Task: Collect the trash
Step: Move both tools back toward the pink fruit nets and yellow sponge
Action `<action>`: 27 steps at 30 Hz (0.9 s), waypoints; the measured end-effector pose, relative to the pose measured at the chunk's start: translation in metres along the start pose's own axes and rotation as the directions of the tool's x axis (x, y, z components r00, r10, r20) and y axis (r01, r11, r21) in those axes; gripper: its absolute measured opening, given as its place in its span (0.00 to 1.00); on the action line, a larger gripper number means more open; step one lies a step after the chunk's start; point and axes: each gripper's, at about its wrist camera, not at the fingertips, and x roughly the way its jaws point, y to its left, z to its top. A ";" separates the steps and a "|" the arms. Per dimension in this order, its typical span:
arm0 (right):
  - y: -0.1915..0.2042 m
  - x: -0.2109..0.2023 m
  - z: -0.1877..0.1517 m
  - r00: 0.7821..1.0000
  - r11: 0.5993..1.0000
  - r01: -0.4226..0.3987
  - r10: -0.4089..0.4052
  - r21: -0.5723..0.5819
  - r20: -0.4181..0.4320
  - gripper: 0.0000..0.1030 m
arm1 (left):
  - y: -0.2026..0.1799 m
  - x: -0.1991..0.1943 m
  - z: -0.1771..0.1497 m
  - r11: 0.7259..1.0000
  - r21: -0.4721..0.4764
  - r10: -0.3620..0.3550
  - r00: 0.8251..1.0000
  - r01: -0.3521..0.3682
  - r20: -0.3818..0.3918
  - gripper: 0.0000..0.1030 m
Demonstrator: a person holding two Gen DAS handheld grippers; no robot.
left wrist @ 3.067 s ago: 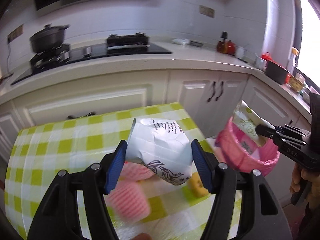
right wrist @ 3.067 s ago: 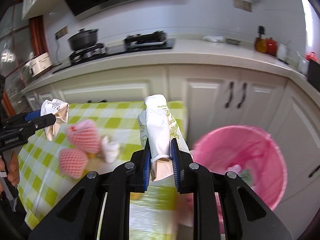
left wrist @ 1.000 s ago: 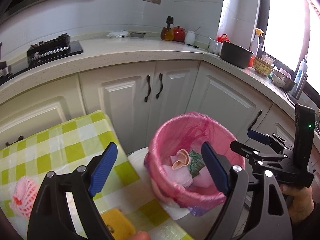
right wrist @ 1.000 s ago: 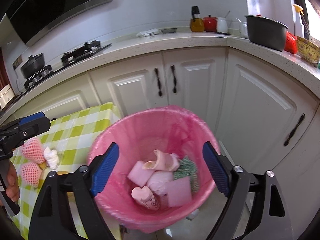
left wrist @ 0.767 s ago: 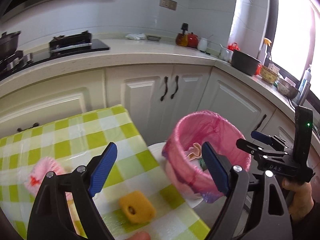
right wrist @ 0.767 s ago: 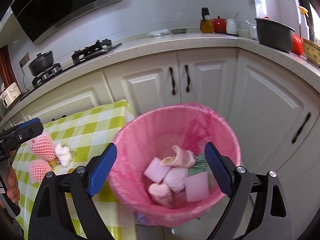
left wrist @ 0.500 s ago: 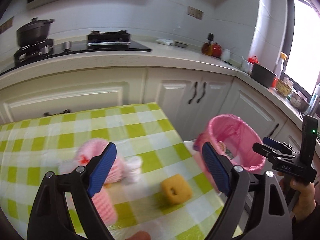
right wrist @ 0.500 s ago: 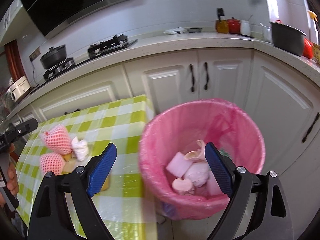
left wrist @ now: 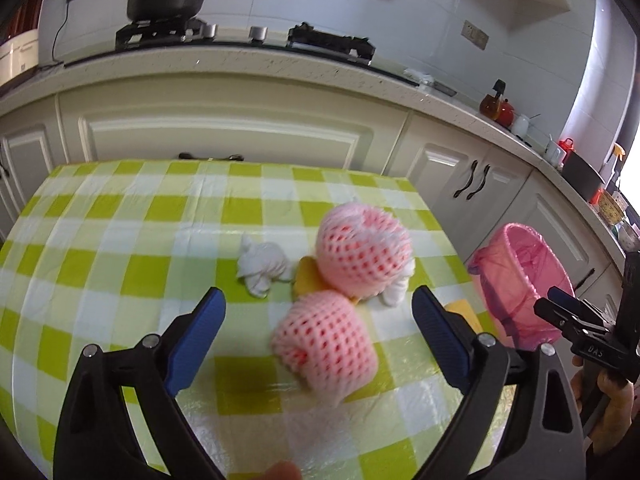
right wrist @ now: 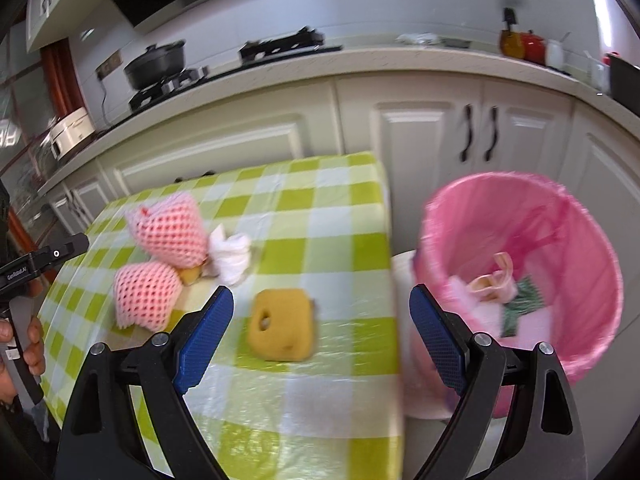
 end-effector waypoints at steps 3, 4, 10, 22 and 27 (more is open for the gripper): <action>0.017 0.013 -0.004 1.000 1.000 -0.015 0.015 -0.021 -0.023 0.82 | 0.006 0.007 -0.007 1.000 -0.015 -0.006 1.000 0.006 -0.024 0.89; 0.022 0.019 -0.006 0.999 0.999 -0.020 0.019 -0.029 -0.035 0.82 | 0.007 0.009 -0.009 1.000 -0.021 -0.015 0.999 0.014 -0.034 0.90; 0.037 0.044 -0.016 0.996 0.998 -0.022 0.016 -0.061 -0.092 0.82 | 0.003 0.024 -0.024 0.998 -0.037 -0.056 0.995 0.053 -0.086 0.91; 0.045 0.077 -0.030 0.985 0.995 -0.011 -0.006 -0.098 -0.171 0.74 | 0.001 0.056 -0.040 0.997 -0.061 -0.062 0.985 0.052 -0.164 0.82; 0.044 0.084 -0.031 0.982 0.995 -0.013 -0.005 -0.096 -0.187 0.66 | 0.000 0.063 -0.041 0.997 -0.068 -0.051 0.982 0.039 -0.180 0.72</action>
